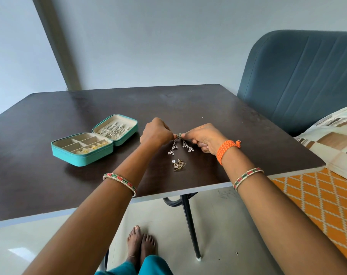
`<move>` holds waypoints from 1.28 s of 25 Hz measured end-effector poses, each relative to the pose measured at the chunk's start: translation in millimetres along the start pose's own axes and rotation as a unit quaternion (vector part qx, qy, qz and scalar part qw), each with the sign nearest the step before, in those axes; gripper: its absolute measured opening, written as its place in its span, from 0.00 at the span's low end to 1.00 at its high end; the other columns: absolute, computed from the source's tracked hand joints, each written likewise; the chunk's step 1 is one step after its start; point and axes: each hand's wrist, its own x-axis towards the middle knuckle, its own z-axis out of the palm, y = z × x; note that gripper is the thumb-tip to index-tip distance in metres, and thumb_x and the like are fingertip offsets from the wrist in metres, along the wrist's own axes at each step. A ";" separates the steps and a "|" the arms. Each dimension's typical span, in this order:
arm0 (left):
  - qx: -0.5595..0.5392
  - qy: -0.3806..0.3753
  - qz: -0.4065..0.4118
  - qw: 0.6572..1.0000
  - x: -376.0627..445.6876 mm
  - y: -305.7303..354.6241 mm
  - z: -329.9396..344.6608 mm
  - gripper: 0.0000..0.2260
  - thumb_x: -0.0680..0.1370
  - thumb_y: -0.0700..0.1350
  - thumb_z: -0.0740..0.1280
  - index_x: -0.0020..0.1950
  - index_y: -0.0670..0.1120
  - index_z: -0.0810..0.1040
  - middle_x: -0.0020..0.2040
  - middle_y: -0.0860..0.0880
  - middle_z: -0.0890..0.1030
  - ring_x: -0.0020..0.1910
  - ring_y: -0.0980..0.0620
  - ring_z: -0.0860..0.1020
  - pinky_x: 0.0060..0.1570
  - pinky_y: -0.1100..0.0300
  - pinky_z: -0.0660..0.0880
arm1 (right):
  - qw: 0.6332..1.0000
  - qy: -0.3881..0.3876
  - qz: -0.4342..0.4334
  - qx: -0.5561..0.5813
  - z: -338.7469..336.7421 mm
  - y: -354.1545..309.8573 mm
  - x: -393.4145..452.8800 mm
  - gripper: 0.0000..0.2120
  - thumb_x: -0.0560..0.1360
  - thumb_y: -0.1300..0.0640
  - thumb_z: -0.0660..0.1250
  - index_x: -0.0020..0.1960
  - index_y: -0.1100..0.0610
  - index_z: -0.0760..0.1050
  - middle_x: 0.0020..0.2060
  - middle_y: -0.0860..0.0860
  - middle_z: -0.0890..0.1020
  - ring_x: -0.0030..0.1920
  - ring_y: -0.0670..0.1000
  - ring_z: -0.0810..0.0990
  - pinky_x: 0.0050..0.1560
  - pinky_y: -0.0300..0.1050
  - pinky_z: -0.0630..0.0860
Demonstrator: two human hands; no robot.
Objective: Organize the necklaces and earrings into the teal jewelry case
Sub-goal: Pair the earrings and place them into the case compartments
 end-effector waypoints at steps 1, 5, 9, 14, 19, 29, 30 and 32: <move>0.004 0.003 0.000 1.000 1.5 -0.5 1.6 0.05 0.69 0.43 0.72 0.44 0.45 0.82 0.47 0.41 0.83 0.47 0.41 0.81 0.50 0.50 0.79 | 1.000 0.009 0.004 -0.006 0.7 -0.5 1.7 0.07 0.71 0.58 0.72 0.43 0.58 0.74 0.25 0.51 0.67 0.13 0.42 0.55 0.18 0.30 0.51; 0.014 0.010 -0.002 1.000 6.4 -0.1 2.5 0.05 0.70 0.43 0.71 0.45 0.46 0.82 0.46 0.42 0.83 0.46 0.41 0.81 0.48 0.53 0.78 | 0.998 0.061 -0.001 0.009 4.4 -0.7 6.0 0.07 0.69 0.61 0.74 0.45 0.63 0.80 0.24 0.51 0.68 0.12 0.42 0.56 0.17 0.30 0.52; 0.019 0.011 0.003 1.000 4.4 0.2 -0.4 0.07 0.70 0.47 0.74 0.44 0.45 0.81 0.47 0.42 0.83 0.47 0.41 0.81 0.48 0.53 0.78 | 0.997 0.066 -0.038 0.019 3.5 0.9 1.6 0.04 0.70 0.63 0.73 0.44 0.62 0.80 0.24 0.52 0.70 0.11 0.42 0.60 0.13 0.30 0.55; -0.045 0.024 0.068 0.996 -21.7 6.3 -18.3 0.08 0.75 0.47 0.70 0.45 0.43 0.83 0.33 0.44 0.80 0.29 0.47 0.75 0.41 0.55 0.77 | 0.963 0.225 -0.149 0.002 6.3 21.7 -11.0 0.04 0.69 0.62 0.68 0.39 0.55 0.81 0.31 0.49 0.80 0.31 0.47 0.78 0.32 0.38 0.73; -0.147 0.083 0.136 0.976 -76.5 -4.2 -44.4 0.08 0.78 0.45 0.66 0.44 0.45 0.83 0.30 0.46 0.78 0.23 0.59 0.70 0.26 0.68 0.65 | 0.928 0.319 -0.185 0.046 9.1 33.9 -39.1 0.07 0.69 0.64 0.65 0.42 0.60 0.82 0.36 0.55 0.83 0.37 0.51 0.80 0.38 0.38 0.72; -0.156 0.174 0.119 0.965 -111.4 -72.6 -77.4 0.06 0.77 0.45 0.67 0.44 0.46 0.82 0.41 0.44 0.82 0.38 0.54 0.75 0.35 0.65 0.68 | 0.954 0.217 -0.208 0.013 19.7 33.6 -77.8 0.06 0.69 0.59 0.66 0.38 0.51 0.80 0.32 0.46 0.81 0.38 0.50 0.81 0.39 0.42 0.75; -0.142 0.185 0.123 0.965 -110.2 -72.7 -79.7 0.05 0.77 0.45 0.67 0.45 0.47 0.82 0.42 0.46 0.83 0.39 0.53 0.76 0.36 0.65 0.68 | 0.950 0.205 -0.234 -0.020 22.8 27.0 -79.6 0.06 0.69 0.59 0.66 0.41 0.51 0.81 0.34 0.46 0.82 0.39 0.49 0.81 0.41 0.41 0.75; -0.109 0.215 0.123 0.963 -105.0 -66.8 -83.4 0.06 0.77 0.45 0.66 0.48 0.47 0.83 0.45 0.48 0.84 0.41 0.53 0.77 0.36 0.63 0.68 | 0.938 0.189 -0.278 -0.089 32.3 9.6 -79.4 0.06 0.72 0.59 0.67 0.45 0.52 0.82 0.38 0.47 0.83 0.43 0.48 0.81 0.48 0.43 0.76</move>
